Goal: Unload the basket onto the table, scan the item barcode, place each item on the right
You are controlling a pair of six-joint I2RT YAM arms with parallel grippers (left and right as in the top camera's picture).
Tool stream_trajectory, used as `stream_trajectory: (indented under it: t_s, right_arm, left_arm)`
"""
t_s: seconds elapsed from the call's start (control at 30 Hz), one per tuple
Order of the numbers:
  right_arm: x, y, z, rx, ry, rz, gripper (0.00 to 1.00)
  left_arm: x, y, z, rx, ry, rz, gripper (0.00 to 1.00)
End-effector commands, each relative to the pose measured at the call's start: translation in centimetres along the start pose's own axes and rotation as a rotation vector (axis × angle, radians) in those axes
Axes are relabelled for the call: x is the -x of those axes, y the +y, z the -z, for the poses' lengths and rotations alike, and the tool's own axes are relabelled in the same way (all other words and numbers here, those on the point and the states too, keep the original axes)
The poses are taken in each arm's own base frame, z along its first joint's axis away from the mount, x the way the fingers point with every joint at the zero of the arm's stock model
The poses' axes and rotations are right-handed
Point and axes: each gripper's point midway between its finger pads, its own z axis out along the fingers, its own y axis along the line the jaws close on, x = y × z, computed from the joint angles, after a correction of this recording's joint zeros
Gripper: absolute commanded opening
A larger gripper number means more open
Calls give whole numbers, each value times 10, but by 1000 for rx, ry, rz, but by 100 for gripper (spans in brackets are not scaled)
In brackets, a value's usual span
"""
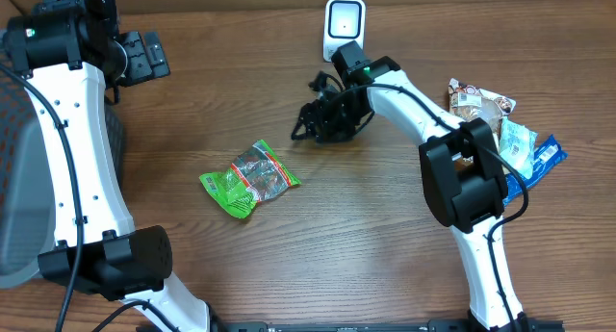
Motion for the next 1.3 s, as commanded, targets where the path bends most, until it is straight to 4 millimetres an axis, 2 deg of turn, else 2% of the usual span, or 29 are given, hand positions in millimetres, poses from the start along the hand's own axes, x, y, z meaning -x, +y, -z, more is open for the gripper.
stream_trajectory:
  t_s: [0.0,0.1,0.17,0.2,0.4,0.53,0.6,0.93,1.1,1.27]
  right_arm:
    - [-4,48,-7,22,-18,174,81]
    - [-6,51,-30,-116,-42,191,86]
    - [-7,45,-41,-251,-76,151,93]
    - [-7,41,-46,-326,-103,126,99]
    - [-18,43,-67,-496,-173,67,100]
    - [-22,25,-77,-595,-196,25,95]
    - [-22,11,-75,-649,-223,-43,96]
    - [-19,-24,-46,-682,-230,-240,100]
    - [-21,-27,-33,-584,-128,-268,100]
    - [-41,-37,-5,-537,25,-299,100]
  left_arm:
    - [0,-4,-3,-5,4,-26,100]
    - [0,-4,-3,-4,4,-26,100]
    - [0,-4,-3,-5,4,-26,100]
    - [0,-4,-3,-5,4,-26,100]
    - [0,-4,-3,-5,4,-26,100]
    - [0,-4,-3,-5,4,-26,100]
    - [1,-4,-3,-4,4,-26,100]
    - [0,-4,-3,-4,4,-26,100]
    - [0,-4,-3,-5,4,-26,100]
    - [0,-4,-3,-5,4,-26,100]
